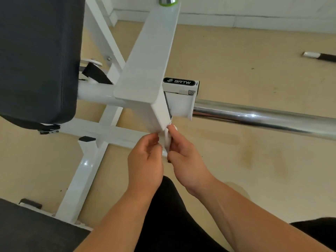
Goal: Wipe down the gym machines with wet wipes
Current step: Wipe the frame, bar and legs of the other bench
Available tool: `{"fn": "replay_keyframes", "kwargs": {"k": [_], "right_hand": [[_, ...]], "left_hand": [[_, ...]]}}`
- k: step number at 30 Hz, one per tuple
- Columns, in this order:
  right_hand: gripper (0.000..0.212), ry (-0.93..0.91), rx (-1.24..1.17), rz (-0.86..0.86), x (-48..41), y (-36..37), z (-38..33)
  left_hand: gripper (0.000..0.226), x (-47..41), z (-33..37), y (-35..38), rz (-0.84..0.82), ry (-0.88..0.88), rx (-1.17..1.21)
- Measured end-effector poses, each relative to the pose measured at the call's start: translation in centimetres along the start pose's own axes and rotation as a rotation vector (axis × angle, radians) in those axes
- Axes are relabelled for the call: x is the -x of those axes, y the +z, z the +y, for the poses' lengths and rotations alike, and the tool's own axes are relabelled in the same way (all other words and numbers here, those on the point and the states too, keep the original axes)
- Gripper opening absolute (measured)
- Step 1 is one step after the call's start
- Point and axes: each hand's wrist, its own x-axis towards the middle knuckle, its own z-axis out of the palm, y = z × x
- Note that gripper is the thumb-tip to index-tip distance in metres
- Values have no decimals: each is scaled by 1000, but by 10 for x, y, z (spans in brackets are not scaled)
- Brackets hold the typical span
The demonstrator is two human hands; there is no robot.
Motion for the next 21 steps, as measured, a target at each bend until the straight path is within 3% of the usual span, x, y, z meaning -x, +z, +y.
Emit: {"fn": "replay_keyframes", "kwargs": {"k": [9,16,18,21], "right_hand": [[75,-3,46,-88,16,-17,-44],[79,-55,85,-308,36,-31,-76],[77,-171,167,-309,38,-39,-87],[57,-706,532,-108,20,-59,-115]], "left_hand": [[19,21,33,9,13,35,280],[7,32,59,7,215,20,379],[7,33,63,7,291,38,376],[13,39,61,7,468,15,374]]}}
